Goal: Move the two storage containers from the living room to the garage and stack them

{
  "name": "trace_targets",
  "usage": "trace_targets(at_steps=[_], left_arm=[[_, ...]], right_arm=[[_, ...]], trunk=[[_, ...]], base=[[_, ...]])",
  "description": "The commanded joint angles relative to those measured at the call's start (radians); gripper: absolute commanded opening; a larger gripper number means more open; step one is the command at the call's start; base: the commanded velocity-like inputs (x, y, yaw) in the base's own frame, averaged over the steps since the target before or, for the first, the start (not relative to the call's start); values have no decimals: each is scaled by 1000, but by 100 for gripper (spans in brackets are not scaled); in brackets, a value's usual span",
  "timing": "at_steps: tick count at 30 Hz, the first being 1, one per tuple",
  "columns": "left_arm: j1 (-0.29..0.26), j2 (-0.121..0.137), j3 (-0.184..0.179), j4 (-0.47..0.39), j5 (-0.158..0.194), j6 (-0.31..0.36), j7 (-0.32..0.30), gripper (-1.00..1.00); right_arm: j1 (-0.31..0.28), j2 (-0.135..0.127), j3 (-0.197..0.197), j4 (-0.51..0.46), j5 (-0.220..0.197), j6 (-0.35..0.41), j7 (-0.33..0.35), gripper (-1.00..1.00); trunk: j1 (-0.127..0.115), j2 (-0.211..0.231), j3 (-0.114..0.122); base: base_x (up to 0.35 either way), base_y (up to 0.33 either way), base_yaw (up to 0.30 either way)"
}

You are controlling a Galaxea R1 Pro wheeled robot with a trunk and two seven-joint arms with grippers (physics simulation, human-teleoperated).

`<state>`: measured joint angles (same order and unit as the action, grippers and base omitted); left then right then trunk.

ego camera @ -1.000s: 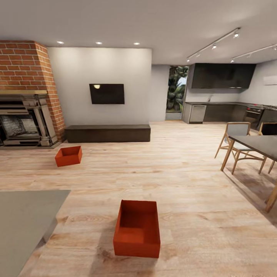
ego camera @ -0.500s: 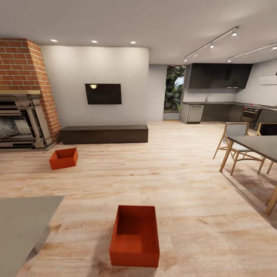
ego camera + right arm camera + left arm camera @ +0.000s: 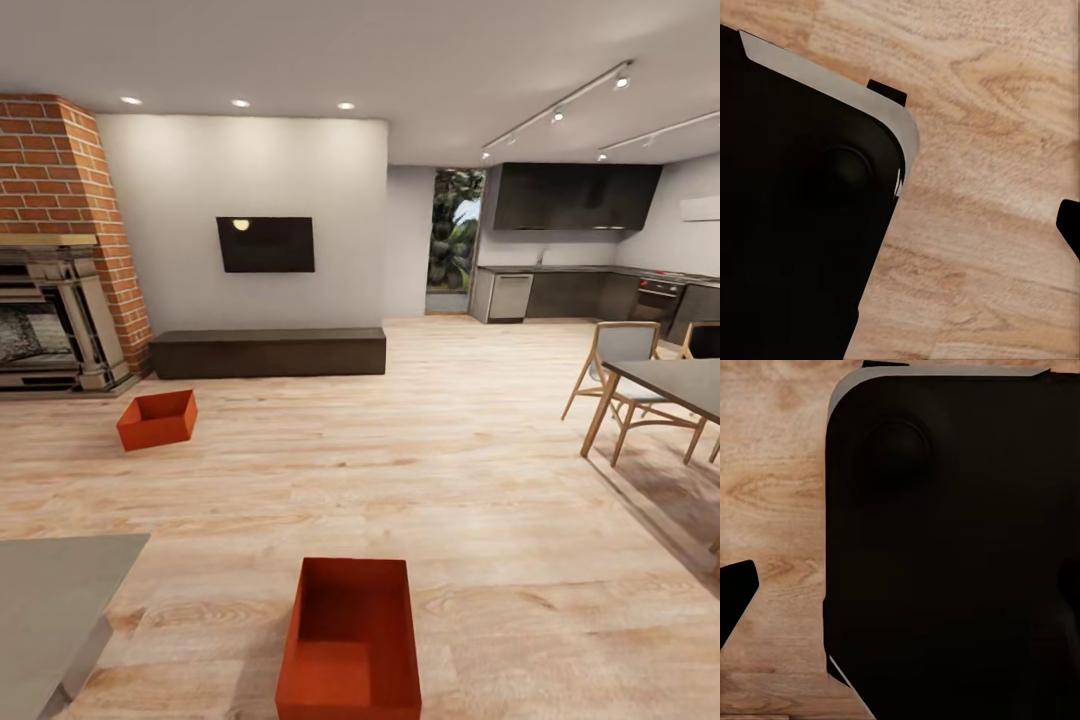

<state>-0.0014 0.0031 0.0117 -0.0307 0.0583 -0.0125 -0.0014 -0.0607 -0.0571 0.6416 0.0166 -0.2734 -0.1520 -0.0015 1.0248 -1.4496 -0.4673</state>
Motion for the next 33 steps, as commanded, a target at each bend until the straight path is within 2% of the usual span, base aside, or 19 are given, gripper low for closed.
trace_targets(at_steps=[1, 6, 20, 33], left_arm=[[0, 0, 1, 0, 6, -1, 0, 100], [0, 0, 1, 0, 6, -1, 0, 100], [0, 0, 1, 0, 6, -1, 0, 100], [0, 0, 1, 0, 6, -1, 0, 100]], right_arm=[[-1, 0, 9, 2, -9, -5, 0, 100], [-1, 0, 8, 2, -9, -4, 0, 100], [-1, 0, 7, 2, -9, -5, 0, 100], [-1, 0, 7, 2, -9, -5, -1, 100]], trunk=[[0, 0, -1], [0, 0, -1], [0, 0, -1], [0, 0, -1]], base=[[86, 0, 0], [73, 0, 0], [255, 0, 0], [12, 0, 0]])
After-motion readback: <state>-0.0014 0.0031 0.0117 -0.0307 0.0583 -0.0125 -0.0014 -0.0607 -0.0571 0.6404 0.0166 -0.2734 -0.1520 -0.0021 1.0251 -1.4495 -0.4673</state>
